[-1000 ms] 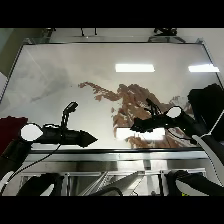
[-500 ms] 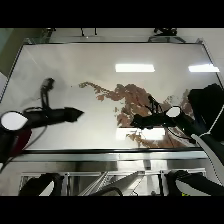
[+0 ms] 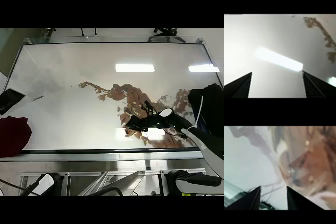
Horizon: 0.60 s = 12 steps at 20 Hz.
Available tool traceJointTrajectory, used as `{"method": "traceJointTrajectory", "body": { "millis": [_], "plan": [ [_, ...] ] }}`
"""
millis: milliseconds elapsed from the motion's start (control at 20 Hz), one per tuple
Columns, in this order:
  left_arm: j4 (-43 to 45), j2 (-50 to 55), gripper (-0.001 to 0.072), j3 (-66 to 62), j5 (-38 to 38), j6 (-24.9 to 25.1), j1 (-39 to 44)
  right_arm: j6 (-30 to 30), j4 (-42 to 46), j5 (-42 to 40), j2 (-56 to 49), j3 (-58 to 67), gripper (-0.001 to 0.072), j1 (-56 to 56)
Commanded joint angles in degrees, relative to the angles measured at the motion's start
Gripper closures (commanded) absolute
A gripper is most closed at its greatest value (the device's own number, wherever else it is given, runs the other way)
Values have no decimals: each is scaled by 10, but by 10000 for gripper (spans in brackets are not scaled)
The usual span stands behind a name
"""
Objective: Fold the shirts.
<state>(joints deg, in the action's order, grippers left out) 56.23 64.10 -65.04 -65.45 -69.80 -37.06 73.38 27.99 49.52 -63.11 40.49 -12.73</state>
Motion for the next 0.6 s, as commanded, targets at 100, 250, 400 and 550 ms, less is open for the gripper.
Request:
{"method": "traceJointTrajectory", "body": {
  "millis": [100,250,400,550],
  "plan": [
    [102,90,18,-18,-16,8,-127,-92,-109,1,-66,0,316,-11],
    [103,130,18,-18,0,8,-145,-92,-131,32,-85,0,142,-18],
    [103,167,19,-18,21,8,-147,-127,-196,49,-80,0,142,-18],
    [121,196,19,-18,32,8,-148,-143,-229,50,-78,0,142,-18]
  ]
}}
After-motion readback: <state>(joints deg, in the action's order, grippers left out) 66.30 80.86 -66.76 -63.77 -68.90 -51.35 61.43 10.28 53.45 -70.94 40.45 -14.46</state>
